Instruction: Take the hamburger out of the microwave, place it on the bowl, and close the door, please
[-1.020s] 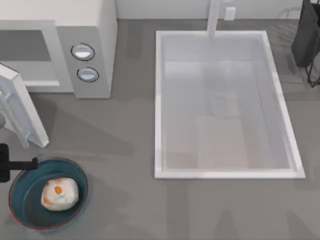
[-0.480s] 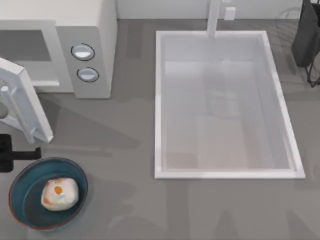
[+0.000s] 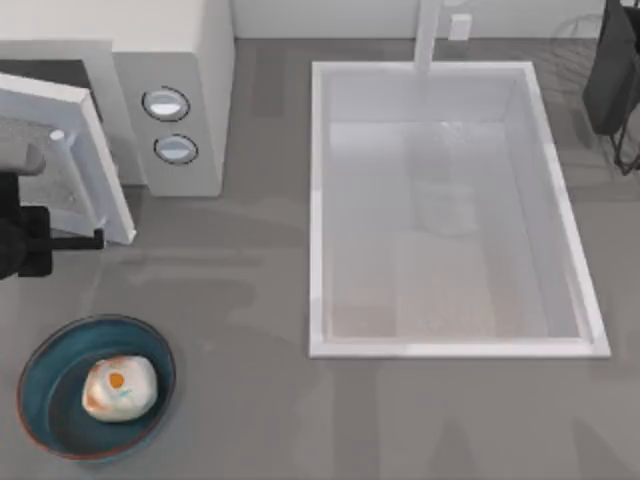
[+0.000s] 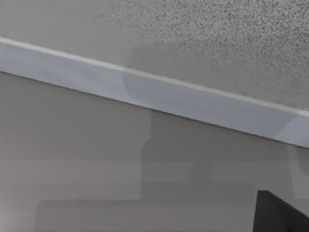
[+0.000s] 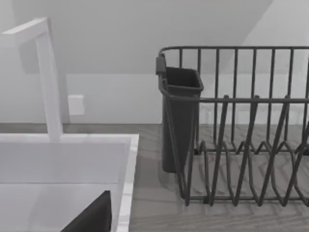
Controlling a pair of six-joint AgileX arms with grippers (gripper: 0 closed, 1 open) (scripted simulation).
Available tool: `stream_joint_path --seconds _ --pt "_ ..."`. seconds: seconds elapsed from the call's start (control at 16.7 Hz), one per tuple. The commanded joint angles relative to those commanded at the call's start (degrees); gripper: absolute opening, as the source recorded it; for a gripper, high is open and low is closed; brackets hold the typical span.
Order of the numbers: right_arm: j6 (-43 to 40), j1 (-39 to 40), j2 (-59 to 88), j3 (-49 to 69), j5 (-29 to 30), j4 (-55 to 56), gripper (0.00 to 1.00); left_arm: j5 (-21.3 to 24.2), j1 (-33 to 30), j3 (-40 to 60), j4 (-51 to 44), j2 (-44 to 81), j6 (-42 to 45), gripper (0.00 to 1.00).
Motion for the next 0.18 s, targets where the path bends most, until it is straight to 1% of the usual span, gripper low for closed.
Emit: stream_joint_path --seconds 0.18 --pt "0.00 0.00 0.00 0.00 0.00 0.00 1.00 -0.02 -0.05 1.29 0.96 1.65 -0.01 0.00"
